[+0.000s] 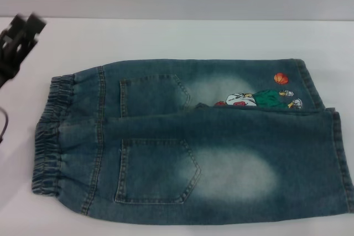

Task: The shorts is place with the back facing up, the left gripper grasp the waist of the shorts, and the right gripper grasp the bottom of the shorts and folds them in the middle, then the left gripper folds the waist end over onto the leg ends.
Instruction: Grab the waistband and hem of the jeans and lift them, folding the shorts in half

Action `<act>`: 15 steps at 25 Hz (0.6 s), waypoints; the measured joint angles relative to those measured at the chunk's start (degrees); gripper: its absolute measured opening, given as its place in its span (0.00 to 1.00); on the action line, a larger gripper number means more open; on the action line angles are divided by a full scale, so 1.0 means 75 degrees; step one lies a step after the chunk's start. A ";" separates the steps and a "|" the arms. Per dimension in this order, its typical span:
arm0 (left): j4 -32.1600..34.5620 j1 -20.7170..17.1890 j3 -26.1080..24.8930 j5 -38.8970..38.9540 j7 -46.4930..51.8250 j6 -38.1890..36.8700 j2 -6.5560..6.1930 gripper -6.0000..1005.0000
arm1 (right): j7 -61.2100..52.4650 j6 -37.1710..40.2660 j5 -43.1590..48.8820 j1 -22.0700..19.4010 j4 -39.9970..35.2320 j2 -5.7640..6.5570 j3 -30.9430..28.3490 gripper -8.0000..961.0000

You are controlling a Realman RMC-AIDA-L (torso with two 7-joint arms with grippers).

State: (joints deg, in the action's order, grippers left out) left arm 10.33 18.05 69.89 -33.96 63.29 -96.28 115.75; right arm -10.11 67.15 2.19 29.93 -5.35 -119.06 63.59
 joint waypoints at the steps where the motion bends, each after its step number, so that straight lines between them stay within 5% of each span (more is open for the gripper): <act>1: 0.0307 0.0034 0.0253 -0.0009 0.0485 0.0182 -0.0112 0.84 | 0.0000 0.0000 0.0000 0.0002 0.0003 -0.0001 0.0000 0.58; 5: 0.1205 0.0372 0.0864 -0.0567 0.2158 0.0572 -0.0769 0.84 | 0.0000 0.0000 0.0000 0.0005 0.0018 -0.0004 -0.0013 0.58; 10: 0.2100 0.0746 0.0568 -0.2485 0.4411 0.0507 -0.1585 0.84 | -0.0008 0.0001 0.0000 0.0002 0.0008 -0.0005 -0.0027 0.58; 14: 0.2686 0.0773 -0.0253 -0.4160 0.5727 0.0212 -0.1849 0.84 | -0.0054 0.0000 0.0000 0.0007 0.0004 -0.0004 -0.0040 0.58; 15: 0.3054 0.0720 -0.1076 -0.5384 0.6475 -0.0069 -0.1898 0.84 | -0.0056 -0.0012 0.0000 0.0011 0.0005 -0.0002 -0.0041 0.58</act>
State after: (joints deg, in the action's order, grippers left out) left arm 33.24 23.44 61.82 -74.34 111.86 -96.79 101.51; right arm -10.53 67.05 2.19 30.01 -5.31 -119.07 63.28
